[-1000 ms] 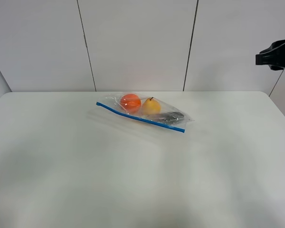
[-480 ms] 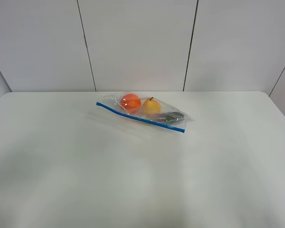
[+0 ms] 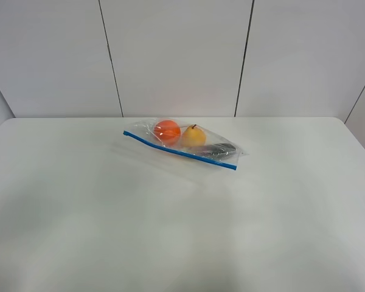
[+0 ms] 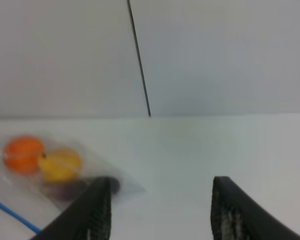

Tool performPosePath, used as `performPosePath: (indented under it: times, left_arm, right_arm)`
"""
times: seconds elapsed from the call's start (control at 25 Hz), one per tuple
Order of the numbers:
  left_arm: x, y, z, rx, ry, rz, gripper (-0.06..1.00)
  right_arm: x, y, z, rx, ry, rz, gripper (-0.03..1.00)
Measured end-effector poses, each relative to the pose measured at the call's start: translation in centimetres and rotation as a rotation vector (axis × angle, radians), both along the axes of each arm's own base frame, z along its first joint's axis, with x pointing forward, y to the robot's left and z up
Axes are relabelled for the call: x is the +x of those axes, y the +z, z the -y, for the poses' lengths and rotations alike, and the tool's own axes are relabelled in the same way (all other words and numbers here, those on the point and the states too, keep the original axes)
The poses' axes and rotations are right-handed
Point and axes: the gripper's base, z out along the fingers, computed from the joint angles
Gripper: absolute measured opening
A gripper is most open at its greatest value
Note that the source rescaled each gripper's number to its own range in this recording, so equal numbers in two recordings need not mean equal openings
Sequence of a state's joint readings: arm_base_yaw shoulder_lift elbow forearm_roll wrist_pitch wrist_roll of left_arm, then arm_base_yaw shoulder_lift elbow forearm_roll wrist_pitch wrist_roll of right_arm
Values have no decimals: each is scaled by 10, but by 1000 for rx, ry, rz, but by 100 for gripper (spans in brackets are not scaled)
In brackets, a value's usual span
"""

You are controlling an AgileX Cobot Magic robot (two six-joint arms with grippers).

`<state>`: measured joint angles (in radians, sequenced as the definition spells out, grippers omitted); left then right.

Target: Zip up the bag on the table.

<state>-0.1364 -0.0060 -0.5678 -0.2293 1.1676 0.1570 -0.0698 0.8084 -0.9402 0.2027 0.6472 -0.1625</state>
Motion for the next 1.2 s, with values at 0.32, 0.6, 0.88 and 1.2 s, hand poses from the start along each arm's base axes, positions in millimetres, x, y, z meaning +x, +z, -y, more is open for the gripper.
performPosePath:
  times: [0.32,0.6,0.88,1.2]
  left_arm:
    - [0,0,0,0,0,0,80]
    - [0,0,0,0,0,0,80]
    - [0,0,0,0,0,0,80]
    - [0,0,0,0,0,0,80]
  right_arm:
    - [-31,12,-2,-164,65,77,68]
    - [-53,14,-5,-187,85,77,68]
    - [-76,14,-7,-179,92,78,68]
    - [-115,13,-11,-233,128,113,68]
